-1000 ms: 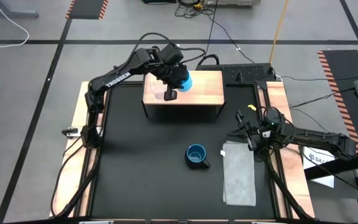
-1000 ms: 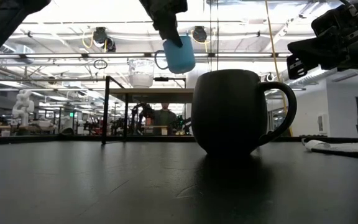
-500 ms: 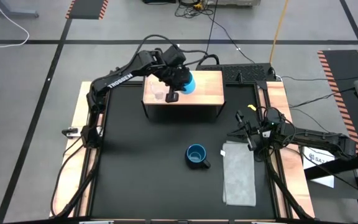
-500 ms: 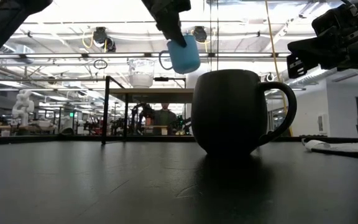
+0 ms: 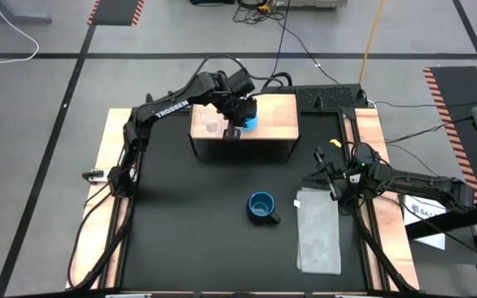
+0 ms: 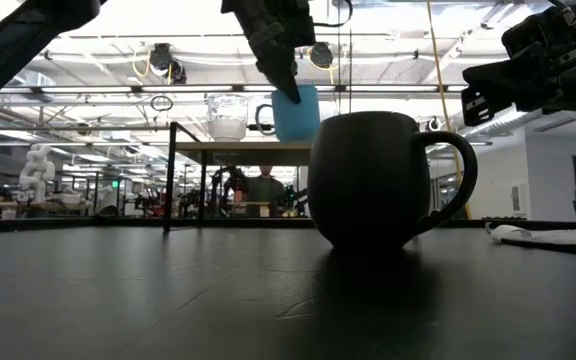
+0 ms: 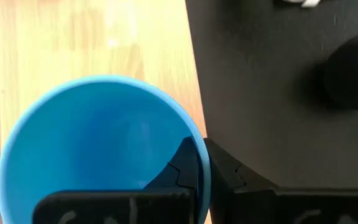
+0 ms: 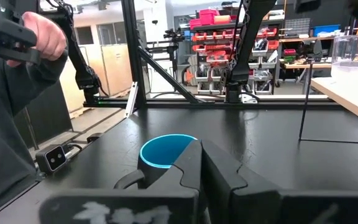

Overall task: Stack small to large cups/mugs on shelf
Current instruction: Put the light blue mug on the shelf

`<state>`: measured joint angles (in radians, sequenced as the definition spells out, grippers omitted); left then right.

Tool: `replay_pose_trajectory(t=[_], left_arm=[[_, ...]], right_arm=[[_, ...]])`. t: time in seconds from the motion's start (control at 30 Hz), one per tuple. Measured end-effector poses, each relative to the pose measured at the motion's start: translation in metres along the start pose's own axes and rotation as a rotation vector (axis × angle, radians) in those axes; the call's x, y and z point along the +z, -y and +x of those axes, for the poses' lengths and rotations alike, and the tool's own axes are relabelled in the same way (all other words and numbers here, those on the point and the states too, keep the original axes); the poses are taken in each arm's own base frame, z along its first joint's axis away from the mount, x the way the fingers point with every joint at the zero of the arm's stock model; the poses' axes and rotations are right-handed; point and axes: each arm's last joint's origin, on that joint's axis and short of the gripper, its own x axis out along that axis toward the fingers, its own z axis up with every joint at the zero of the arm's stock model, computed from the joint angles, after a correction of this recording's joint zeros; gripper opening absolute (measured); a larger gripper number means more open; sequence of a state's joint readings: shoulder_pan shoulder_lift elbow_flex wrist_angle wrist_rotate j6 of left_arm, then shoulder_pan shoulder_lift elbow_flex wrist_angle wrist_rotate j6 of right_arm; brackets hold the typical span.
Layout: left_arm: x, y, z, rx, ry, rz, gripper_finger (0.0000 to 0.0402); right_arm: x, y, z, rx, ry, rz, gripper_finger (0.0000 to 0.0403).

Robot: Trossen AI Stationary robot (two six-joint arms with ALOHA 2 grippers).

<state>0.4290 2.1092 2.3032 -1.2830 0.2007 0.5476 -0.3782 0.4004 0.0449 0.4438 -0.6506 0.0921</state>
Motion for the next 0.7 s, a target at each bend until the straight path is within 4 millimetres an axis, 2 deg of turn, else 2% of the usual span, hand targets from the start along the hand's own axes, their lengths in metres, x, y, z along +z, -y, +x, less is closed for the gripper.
replay_pose_trajectory(t=[0.23,0.7], left_arm=[[-0.0006,-0.001,0.0078,0.004,-0.026,0.008,0.0007],[0.0011,0.0035,0.009,-0.007,-0.033,0.067,0.0009]], right_arm=[[0.0,0.0,0.0,0.0,0.0,0.0,0.0],[0.0,0.0,0.0,0.0,0.0,-0.002,0.0]])
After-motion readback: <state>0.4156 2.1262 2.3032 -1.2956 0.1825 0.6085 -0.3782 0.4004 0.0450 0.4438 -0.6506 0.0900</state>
